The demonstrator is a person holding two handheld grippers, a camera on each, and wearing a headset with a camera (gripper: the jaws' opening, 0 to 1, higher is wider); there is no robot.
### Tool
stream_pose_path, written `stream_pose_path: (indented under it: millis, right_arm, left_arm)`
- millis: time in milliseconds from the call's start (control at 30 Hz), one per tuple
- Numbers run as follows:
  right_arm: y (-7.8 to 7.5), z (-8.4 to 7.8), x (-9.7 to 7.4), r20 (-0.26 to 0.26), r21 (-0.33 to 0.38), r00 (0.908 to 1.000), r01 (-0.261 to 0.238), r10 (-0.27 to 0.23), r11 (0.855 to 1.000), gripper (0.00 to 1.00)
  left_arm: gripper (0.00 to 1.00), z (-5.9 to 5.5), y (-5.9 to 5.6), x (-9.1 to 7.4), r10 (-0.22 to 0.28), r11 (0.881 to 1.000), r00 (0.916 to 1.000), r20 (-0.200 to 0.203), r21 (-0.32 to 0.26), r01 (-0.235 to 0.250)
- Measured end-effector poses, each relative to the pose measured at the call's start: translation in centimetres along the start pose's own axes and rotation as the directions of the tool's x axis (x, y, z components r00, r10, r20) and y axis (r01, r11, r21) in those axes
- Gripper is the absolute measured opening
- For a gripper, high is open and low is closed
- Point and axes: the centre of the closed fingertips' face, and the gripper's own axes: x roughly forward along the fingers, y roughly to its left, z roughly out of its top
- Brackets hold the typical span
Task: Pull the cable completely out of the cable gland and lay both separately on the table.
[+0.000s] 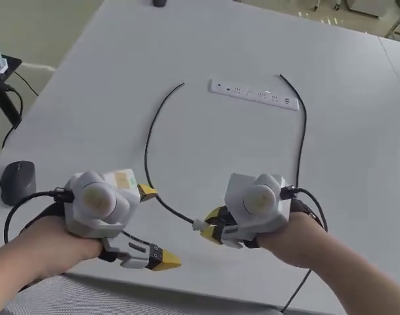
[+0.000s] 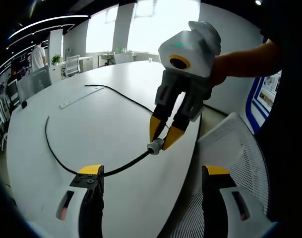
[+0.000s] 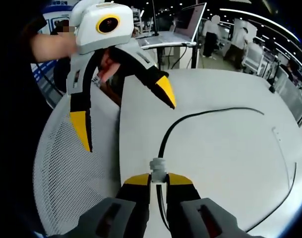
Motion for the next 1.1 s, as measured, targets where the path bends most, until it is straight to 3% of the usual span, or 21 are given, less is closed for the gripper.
stream_pose_path:
  millis: [167,300,633,833,1100]
  right_arm:
    - [0.4,0.2,-0.8,0.007,-0.037,0.9999,0.009,-0.009,0.999,0.05]
    - [0.6,0.5,-1.5,0.019,-0.068,0.9998,0.011,-0.01,0.998,0.05]
    - [1.5,1.0,-2.4,0.039,-0.133,0.9991,0.019,-0.014,0.991,0.05]
    - [1.9,1.1,-3.0,0.035,-0.178,0.9993,0.017,-0.011,0.984,0.05]
    - [2.3,1.3,-3.5,0.04,-0.219,0.9992,0.008,0.001,0.976,0.05]
  left_arm:
    - [0.77,0.7,-0.2,0.8,-0.023,0.999,0.9997,-0.001,0.031,0.023]
    - [0.77,1.5,-0.2,1.3,-0.04,0.999,0.9984,0.039,0.002,0.04]
    - [0.68,2.3,-0.3,1.9,-0.062,0.998,0.9954,0.073,-0.005,0.062]
    - [0.57,3.3,-0.8,1.9,-0.089,0.996,0.9901,0.109,0.033,0.085]
    - [0.47,3.4,-1.6,2.1,-0.128,0.991,0.9843,0.122,0.051,0.122]
